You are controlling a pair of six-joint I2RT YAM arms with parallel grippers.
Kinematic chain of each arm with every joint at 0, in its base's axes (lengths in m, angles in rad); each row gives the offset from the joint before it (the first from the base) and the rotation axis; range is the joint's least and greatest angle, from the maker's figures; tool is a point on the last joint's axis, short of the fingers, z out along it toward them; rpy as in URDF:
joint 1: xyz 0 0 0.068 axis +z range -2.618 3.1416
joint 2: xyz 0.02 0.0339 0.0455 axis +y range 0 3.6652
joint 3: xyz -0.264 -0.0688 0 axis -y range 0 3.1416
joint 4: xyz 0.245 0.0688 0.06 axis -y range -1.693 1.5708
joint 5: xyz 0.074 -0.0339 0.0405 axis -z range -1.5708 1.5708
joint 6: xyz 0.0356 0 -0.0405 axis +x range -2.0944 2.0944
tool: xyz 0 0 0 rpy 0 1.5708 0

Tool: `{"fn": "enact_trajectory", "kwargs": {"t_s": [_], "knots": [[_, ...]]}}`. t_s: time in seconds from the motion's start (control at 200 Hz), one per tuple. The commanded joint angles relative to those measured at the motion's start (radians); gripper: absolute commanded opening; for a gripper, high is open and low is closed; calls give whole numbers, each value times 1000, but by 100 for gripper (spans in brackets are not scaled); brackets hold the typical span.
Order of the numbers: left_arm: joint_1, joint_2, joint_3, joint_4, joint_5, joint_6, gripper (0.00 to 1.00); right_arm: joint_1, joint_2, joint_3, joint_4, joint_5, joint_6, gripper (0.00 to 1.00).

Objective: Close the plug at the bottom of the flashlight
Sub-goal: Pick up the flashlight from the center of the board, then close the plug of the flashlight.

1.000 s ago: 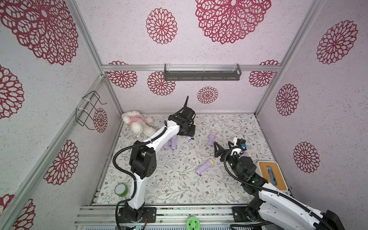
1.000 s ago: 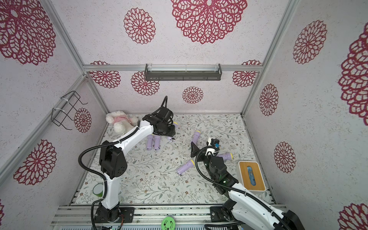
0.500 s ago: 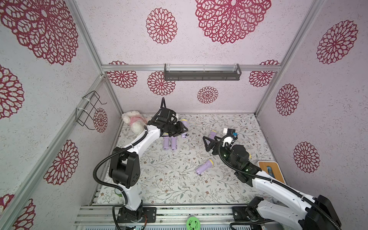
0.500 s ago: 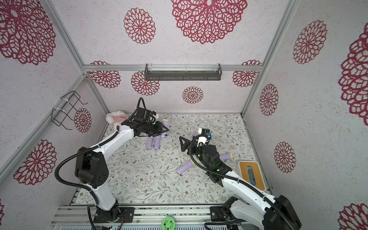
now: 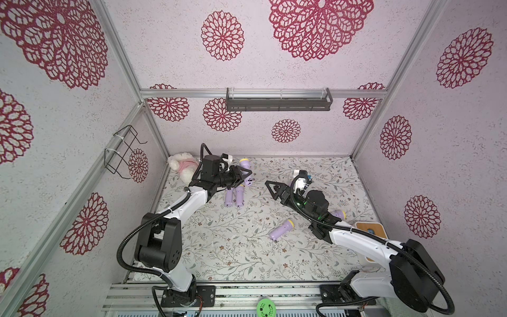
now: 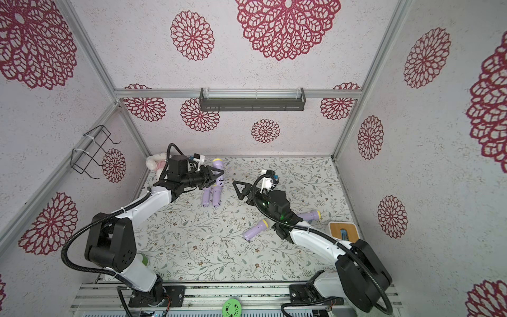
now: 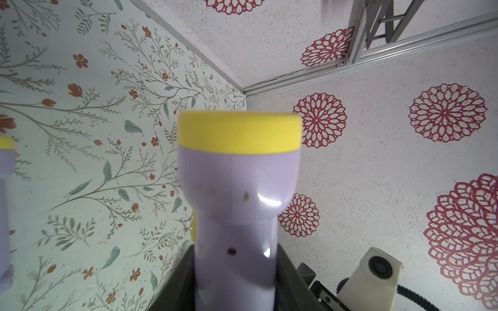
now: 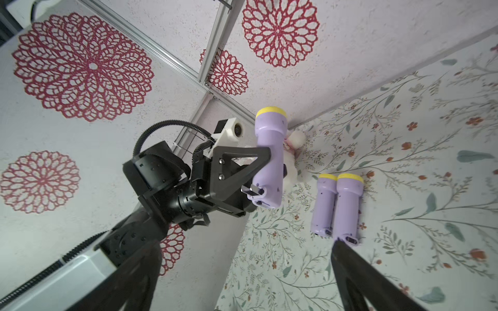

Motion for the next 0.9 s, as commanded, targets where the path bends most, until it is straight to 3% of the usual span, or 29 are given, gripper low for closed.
{"fn": "enact_trajectory", "kwargs": {"t_s": [0.0, 0.2, 0.525, 0.896], "knots": [[21, -40, -41, 271, 51, -149, 0, -5, 56, 23, 246, -67, 184, 99], [24, -41, -102, 406, 44, -224, 0, 9, 178, 24, 463, -39, 321, 99], [35, 19, -201, 735, 4, -454, 0, 66, 282, 55, 576, 79, 388, 99], [41, 32, -218, 754, -15, -469, 0, 92, 394, 103, 642, 145, 444, 96]]}}
